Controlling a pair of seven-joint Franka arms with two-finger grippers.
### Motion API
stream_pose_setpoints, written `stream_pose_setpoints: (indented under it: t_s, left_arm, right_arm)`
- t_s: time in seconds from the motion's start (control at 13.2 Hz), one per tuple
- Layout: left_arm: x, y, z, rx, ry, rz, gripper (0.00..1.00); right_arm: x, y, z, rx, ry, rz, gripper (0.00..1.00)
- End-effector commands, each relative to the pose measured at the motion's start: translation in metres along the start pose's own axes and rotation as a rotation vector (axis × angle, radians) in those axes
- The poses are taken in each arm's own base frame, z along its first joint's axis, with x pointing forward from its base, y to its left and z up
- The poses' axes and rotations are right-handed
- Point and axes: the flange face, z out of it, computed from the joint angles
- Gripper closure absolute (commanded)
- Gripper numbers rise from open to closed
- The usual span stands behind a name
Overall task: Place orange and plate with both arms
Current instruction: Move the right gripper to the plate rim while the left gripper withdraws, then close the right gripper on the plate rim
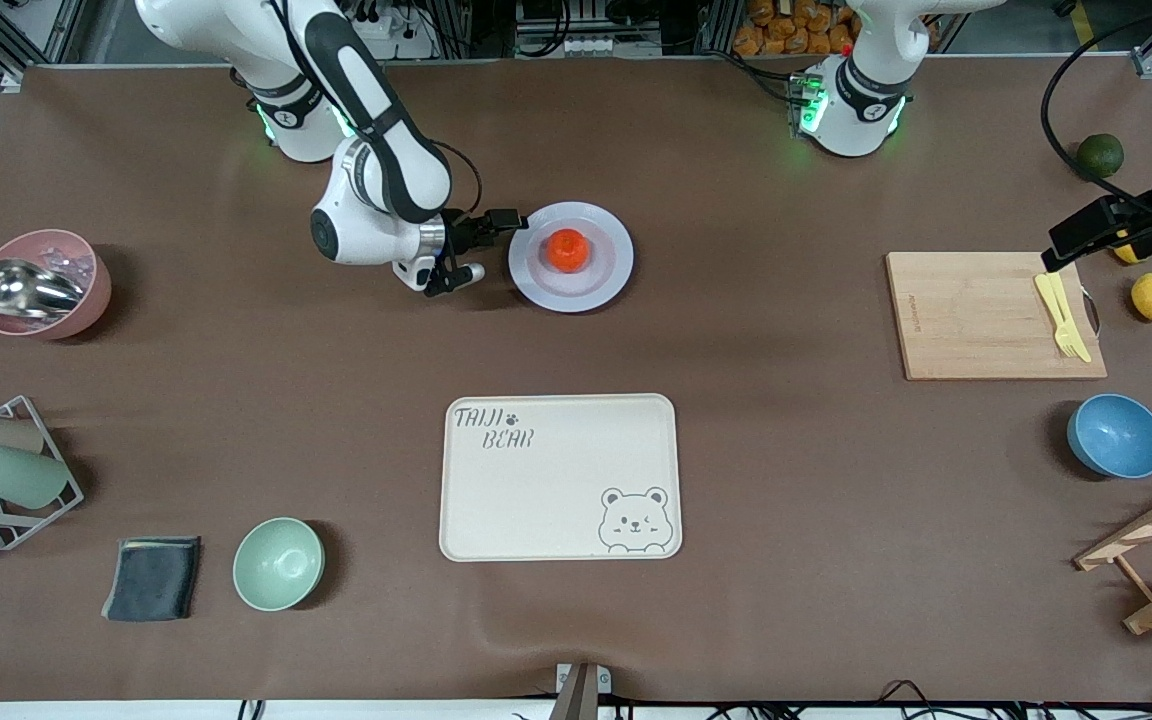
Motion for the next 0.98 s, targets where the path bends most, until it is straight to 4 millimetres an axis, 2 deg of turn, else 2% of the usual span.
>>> stream_pose_setpoints:
  t_s: [0.0,0.15,0.38,0.91]
  left_arm:
    - [0.005,0.007,0.005,-0.012,0.01,0.029,0.0]
    - [0.013,0.007,0.016,-0.011,0.002,0.027,0.0]
    - [0.014,0.008,0.016,-0.012,0.008,0.028,0.0]
    - [0.015,0.01,0.017,-0.015,0.02,0.032,0.0]
  right_arm:
    - [-0.004,0.017,0.008,0.036,0.021,-0.021,0.0]
    - [-0.004,0.033,0.021,0.071,0.047,-0.015,0.0]
    - [-0.004,0.048,0.034,0.112,0.083,-0.011,0.0]
    - [-0.002,0.042,0.033,0.125,0.09,-0.009,0.0]
